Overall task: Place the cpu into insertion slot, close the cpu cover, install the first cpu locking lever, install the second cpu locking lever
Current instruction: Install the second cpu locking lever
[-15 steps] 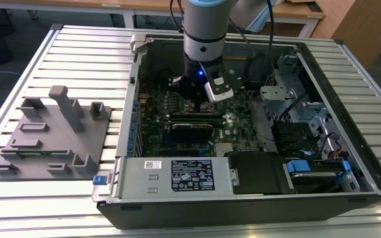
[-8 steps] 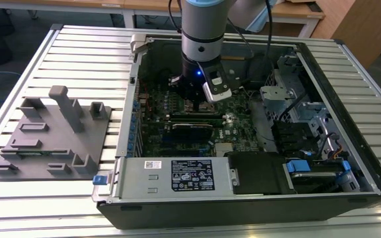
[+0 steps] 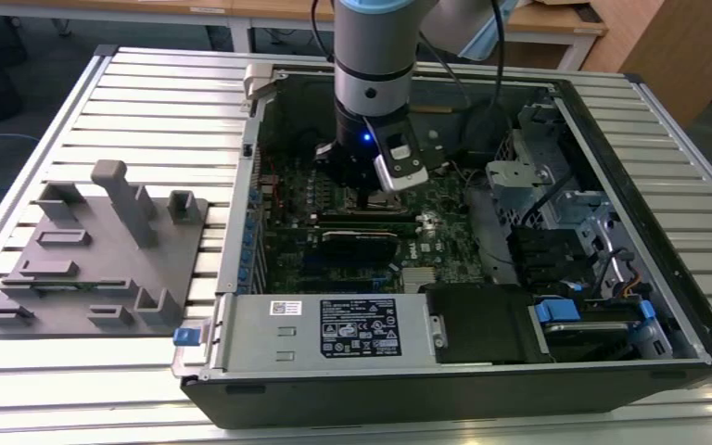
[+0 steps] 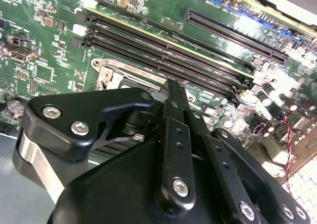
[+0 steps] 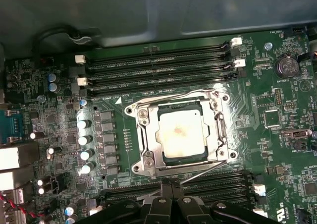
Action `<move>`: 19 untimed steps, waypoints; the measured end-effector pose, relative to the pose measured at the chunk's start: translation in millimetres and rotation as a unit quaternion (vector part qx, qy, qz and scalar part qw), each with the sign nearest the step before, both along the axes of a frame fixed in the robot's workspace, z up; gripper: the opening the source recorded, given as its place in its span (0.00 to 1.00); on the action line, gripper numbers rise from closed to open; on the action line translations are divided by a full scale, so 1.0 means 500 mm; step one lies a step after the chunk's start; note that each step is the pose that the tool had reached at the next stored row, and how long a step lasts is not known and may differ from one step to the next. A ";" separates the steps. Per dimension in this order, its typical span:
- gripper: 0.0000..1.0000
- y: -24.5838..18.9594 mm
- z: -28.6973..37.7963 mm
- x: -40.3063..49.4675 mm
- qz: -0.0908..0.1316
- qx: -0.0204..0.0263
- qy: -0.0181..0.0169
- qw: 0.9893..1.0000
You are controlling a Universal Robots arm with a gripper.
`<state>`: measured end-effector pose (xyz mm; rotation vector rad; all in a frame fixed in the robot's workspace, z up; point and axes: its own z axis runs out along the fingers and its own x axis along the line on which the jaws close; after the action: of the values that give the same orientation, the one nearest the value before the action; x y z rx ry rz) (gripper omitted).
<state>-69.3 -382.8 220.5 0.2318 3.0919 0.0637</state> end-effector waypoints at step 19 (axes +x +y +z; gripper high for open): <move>0.10 0.0000 -0.005 -0.001 0.000 0.000 0.000 1.000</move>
<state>-69.5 -382.8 218.2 0.2318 3.0919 0.0638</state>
